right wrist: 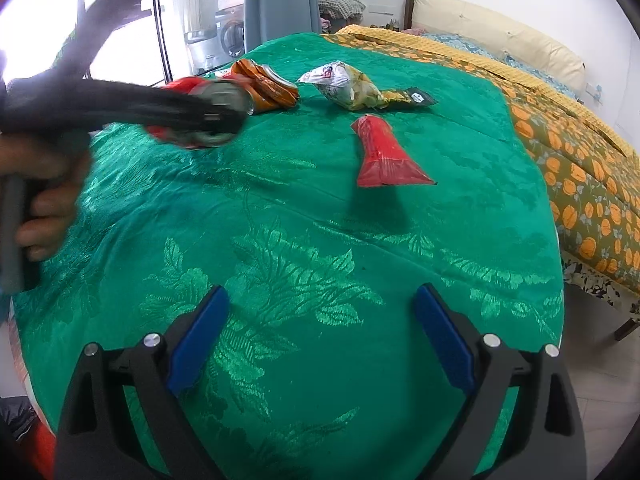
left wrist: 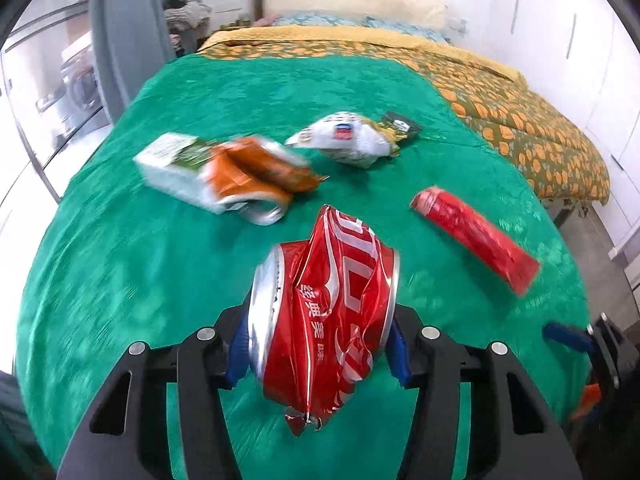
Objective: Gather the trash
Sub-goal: 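Grasp the crushed red can with the left gripper while the right reaches the red wrapper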
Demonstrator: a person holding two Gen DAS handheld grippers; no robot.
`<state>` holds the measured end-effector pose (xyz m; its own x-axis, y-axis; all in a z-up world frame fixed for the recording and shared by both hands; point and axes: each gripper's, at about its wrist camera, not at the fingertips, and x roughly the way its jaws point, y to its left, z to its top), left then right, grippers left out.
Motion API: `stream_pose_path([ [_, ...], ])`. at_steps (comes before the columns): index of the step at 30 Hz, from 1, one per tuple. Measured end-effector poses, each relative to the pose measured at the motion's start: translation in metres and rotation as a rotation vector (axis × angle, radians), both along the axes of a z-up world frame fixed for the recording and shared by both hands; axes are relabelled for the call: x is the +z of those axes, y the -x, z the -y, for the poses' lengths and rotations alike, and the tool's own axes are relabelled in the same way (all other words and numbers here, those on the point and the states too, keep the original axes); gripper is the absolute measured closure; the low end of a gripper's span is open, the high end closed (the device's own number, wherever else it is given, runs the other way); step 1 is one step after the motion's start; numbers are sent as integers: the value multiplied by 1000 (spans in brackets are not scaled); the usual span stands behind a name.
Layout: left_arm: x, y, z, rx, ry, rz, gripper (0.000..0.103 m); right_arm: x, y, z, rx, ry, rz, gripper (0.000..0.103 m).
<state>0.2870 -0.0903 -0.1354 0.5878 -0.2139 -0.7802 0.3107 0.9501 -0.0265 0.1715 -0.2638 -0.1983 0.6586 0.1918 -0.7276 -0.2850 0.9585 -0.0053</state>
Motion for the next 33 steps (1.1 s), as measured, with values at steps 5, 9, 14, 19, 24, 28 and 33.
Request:
stream_pose_path([
  [5, -2, 39, -27, 30, -10, -6, 49, 0, 0, 0, -1, 0, 1, 12],
  [9, -10, 56, -30, 33, -12, 0, 45, -1, 1, -1, -7, 0, 6, 12],
  [14, -20, 53, -26, 26, -19, 7, 20, -1, 4, 2, -6, -15, 7, 12],
  [19, -35, 44, -26, 31, -50, -40, 16, -1, 6, 8, -4, -28, 0, 11],
  [24, -38, 44, -25, 22, -49, -47, 10, 8, 4, 26, -43, -92, -15, 12],
  [28, -39, 42, -24, 21, -54, -51, 8, 35, -16, 54, -117, -173, 4, 12],
  [33, -39, 43, -23, 22, -56, -52, 7, 55, -74, 52, -84, -158, -92, 15],
])
